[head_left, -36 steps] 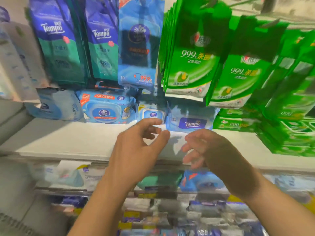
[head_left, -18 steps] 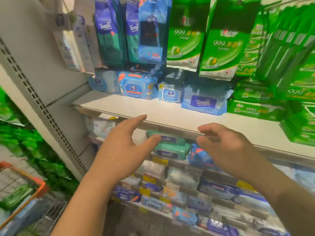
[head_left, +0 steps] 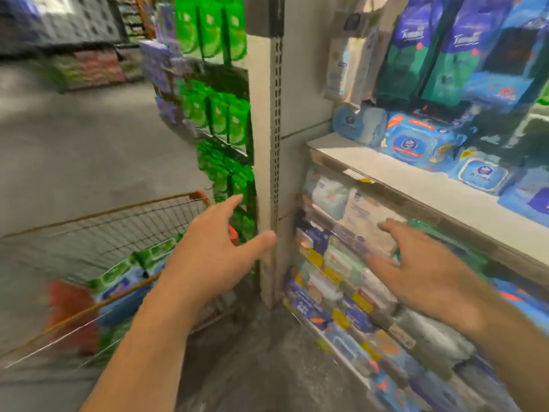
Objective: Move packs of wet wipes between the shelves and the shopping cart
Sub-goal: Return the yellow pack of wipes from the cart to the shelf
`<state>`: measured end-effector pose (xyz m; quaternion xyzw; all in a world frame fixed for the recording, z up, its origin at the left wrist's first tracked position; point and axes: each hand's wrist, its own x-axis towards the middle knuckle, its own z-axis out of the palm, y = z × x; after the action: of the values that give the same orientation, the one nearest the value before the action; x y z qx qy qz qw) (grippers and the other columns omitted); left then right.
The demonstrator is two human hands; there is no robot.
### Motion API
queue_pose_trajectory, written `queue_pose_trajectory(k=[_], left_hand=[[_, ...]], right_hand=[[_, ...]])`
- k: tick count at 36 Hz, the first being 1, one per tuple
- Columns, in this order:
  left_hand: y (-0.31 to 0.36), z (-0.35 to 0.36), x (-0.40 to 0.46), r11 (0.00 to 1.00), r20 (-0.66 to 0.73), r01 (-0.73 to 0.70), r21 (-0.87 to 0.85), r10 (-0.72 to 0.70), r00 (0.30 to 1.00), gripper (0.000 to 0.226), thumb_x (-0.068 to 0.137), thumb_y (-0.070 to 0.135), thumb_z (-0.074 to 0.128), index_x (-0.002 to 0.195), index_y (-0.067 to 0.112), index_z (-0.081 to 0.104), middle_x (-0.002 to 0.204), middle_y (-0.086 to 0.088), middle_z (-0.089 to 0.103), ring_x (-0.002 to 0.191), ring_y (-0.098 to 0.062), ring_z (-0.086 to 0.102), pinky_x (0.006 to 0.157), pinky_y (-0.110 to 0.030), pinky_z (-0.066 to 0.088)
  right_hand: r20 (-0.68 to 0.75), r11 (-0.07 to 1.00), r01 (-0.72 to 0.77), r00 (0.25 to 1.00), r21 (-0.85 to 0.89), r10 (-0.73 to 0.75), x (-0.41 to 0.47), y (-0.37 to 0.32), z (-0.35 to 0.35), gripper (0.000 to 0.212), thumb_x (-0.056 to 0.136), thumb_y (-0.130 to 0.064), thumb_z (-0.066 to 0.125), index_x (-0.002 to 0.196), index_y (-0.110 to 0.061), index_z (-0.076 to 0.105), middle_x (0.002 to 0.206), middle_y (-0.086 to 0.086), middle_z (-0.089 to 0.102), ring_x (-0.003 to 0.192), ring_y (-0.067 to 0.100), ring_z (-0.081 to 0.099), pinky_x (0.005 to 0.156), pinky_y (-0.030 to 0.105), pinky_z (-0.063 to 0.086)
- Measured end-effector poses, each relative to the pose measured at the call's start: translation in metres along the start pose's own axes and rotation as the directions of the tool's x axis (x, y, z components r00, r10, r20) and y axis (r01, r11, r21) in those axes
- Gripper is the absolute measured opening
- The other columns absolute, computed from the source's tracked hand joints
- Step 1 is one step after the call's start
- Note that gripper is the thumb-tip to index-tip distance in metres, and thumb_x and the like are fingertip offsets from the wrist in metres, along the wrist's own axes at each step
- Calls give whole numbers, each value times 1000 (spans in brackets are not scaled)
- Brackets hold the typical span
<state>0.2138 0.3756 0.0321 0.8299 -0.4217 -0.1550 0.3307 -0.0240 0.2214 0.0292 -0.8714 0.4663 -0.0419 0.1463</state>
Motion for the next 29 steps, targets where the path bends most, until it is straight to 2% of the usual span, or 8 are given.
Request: queue_pose_trajectory(k=[5, 8, 10, 13, 15, 20, 25, 29], left_hand=[[-68, -50, -5, 985, -67, 161, -64, -165, 984, 87, 84, 71, 63, 158, 41, 29, 164, 12, 33, 148, -18, 36, 117, -44, 34], [-113, -82, -10, 970, -117, 229, -77, -236, 965, 83, 85, 71, 60, 157, 41, 31, 161, 13, 38, 144, -19, 40, 115, -45, 36], [-145, -101, -13, 957, -140, 268, -113, -283, 949, 83, 85, 70, 60, 157, 42, 31, 159, 16, 40, 144, -17, 40, 114, -45, 35], [-196, -127, -14, 938, -166, 302, -172, -329, 929, 85, 83, 72, 62, 157, 41, 32, 159, 15, 41, 145, -14, 40, 117, -45, 36], [-227, -140, -14, 929, -183, 319, -189, -353, 918, 88, 81, 74, 62, 157, 39, 33, 158, 15, 42, 144, -13, 41, 118, -44, 36], [-281, -165, -12, 897, -200, 374, -236, -422, 884, 84, 82, 70, 65, 155, 39, 37, 156, 17, 44, 142, -15, 44, 118, -43, 37], [-318, -176, -2, 876, -191, 400, -268, -455, 870, 84, 81, 68, 67, 154, 38, 39, 157, 13, 45, 143, -15, 43, 118, -43, 36], [-339, -179, 12, 859, -198, 430, -276, -489, 850, 83, 85, 65, 67, 157, 37, 36, 159, 14, 42, 145, -13, 39, 116, -38, 33]], right_hand=[[88, 993, 94, 992, -72, -87, 26, -82, 21, 70, 96, -55, 49, 155, -21, 29, 162, 2, 32, 146, 21, 34, 114, 31, 30], [94, 983, 168, 982, -70, -161, 39, -135, 36, 60, 96, -50, 55, 147, -22, 40, 151, 3, 47, 133, 22, 49, 102, 32, 39], [102, 976, 209, 974, -66, -202, 47, -171, 47, 57, 96, -48, 57, 145, -23, 43, 145, 1, 52, 127, 21, 53, 96, 29, 40], [141, 961, 256, 960, -103, -240, 60, -221, 65, 68, 95, -54, 54, 153, -22, 35, 150, 3, 48, 131, 23, 50, 103, 32, 40], [161, 951, 289, 949, -108, -270, 68, -253, 76, 71, 95, -55, 53, 155, -22, 33, 149, 5, 49, 131, 23, 50, 103, 32, 40], [206, 937, 331, 930, -113, -303, 84, -317, 98, 73, 96, -53, 54, 156, -21, 29, 161, 2, 34, 143, 23, 39, 112, 33, 34], [256, 918, 372, 909, -137, -330, 105, -359, 120, 69, 97, -55, 53, 155, -22, 32, 154, 4, 44, 131, 26, 51, 102, 34, 41], [281, 898, 407, 892, -164, -353, 131, -380, 136, 68, 97, -54, 53, 154, -23, 33, 155, 4, 44, 131, 26, 51, 102, 32, 41]])
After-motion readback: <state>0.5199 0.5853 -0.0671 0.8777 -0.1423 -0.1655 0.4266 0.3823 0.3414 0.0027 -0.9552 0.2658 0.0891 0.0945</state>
